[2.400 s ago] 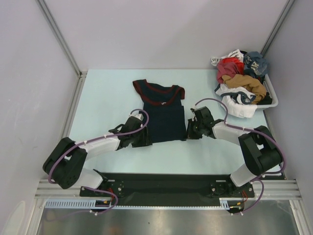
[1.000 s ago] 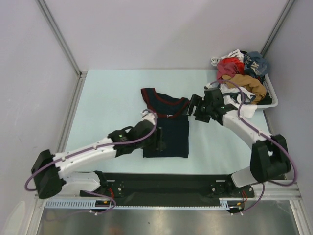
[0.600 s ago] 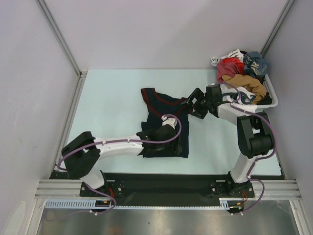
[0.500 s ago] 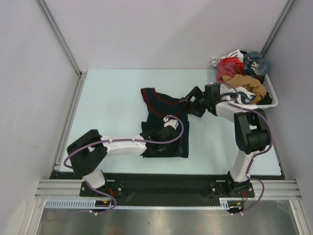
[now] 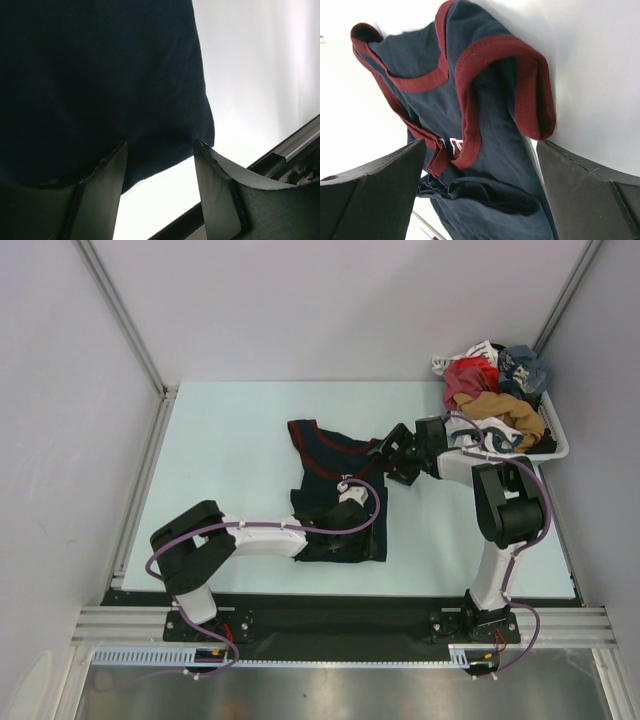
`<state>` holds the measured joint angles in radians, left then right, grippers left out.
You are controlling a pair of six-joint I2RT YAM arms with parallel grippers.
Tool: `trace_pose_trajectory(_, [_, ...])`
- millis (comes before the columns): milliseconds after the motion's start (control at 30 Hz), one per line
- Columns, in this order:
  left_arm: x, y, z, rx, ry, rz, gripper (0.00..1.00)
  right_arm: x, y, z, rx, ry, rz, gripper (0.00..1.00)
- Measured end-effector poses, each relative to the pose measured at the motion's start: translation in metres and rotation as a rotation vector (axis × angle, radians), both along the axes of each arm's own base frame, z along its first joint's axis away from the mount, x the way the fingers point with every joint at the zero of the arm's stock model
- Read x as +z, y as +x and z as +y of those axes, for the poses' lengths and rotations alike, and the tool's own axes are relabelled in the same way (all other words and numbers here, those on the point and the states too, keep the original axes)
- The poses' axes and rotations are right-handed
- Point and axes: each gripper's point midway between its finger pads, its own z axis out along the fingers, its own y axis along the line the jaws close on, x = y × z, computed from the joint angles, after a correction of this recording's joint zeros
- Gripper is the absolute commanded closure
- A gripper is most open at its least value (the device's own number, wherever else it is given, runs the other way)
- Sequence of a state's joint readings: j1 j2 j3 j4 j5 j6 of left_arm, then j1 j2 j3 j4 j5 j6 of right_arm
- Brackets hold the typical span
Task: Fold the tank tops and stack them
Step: Fold the tank top
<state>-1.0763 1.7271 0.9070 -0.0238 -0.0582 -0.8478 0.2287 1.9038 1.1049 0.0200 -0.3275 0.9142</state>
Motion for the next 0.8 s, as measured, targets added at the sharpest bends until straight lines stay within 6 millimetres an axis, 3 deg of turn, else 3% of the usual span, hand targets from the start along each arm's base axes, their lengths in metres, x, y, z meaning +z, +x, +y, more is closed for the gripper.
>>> trace_pose_trajectory(233, [-0.001,0.000,0.001,0.004,0.006,-0.003,0.39,-0.001,0.003,0.006,0.030,0.026,-0.032,0.00])
trace_pose_trajectory(400, [-0.002,-0.001,0.002,0.016,-0.010,-0.003,0.40,0.002,0.023,0.023,0.075,0.097,-0.077,0.00])
trace_pose_trajectory(500, [-0.003,-0.001,0.002,0.022,-0.025,-0.009,0.40,0.004,0.051,0.034,0.096,0.129,-0.115,0.00])
trace_pose_trajectory(667, [-0.003,-0.002,0.003,0.029,-0.049,-0.016,0.41,0.011,0.120,0.048,0.120,0.174,-0.235,0.02])
trace_pose_trajectory(767, [-0.002,-0.001,0.003,0.033,-0.054,-0.017,0.41,0.016,0.163,0.053,0.131,0.224,-0.306,0.14])
trace_pose_trajectory(800, [-0.003,-0.001,0.003,0.033,-0.054,-0.017,0.41,0.017,0.175,0.054,0.133,0.249,-0.324,0.23])
